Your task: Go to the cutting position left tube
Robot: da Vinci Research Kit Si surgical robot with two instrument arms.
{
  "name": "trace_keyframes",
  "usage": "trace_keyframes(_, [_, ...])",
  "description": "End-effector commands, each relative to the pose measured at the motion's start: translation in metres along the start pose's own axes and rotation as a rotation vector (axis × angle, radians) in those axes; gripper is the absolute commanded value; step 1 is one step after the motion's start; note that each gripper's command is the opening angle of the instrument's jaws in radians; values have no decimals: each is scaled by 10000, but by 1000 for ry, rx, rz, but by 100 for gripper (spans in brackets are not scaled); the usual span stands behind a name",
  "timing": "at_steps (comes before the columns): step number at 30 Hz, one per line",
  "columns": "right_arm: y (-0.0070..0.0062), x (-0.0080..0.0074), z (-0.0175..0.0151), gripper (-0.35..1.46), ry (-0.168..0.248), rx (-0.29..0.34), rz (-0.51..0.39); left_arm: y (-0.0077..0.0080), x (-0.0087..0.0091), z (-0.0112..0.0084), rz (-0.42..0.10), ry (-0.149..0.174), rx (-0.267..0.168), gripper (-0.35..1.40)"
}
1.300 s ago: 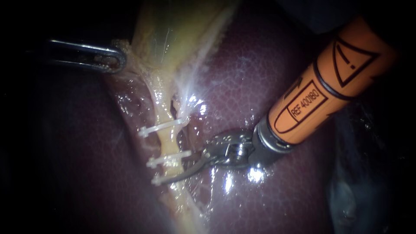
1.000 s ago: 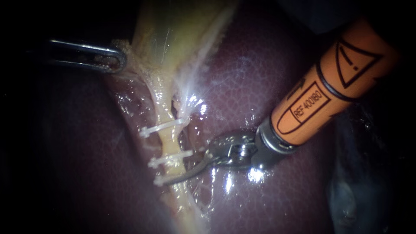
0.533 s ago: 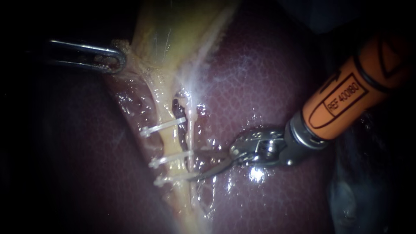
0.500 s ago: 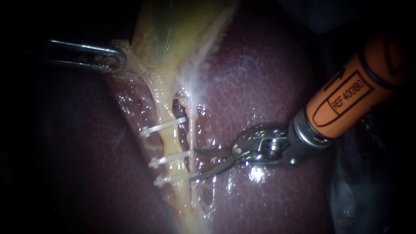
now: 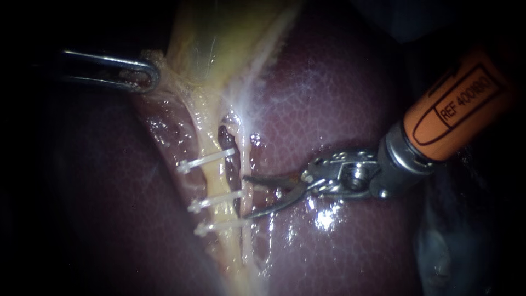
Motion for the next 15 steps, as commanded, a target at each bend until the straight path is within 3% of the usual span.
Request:
trace_keyframes(1, [2, -1, 3, 135, 3, 7, 0, 0, 0, 0, 0, 1, 1, -35])
trace_keyframes(9, [17, -5, 14, 135, 13, 35, 7, 0, 0, 0, 0, 1, 1, -35])
trace_keyframes(15, [33, -23, 29, 135, -1, 63, 36, 0, 1, 0, 1, 1, 1, -35])
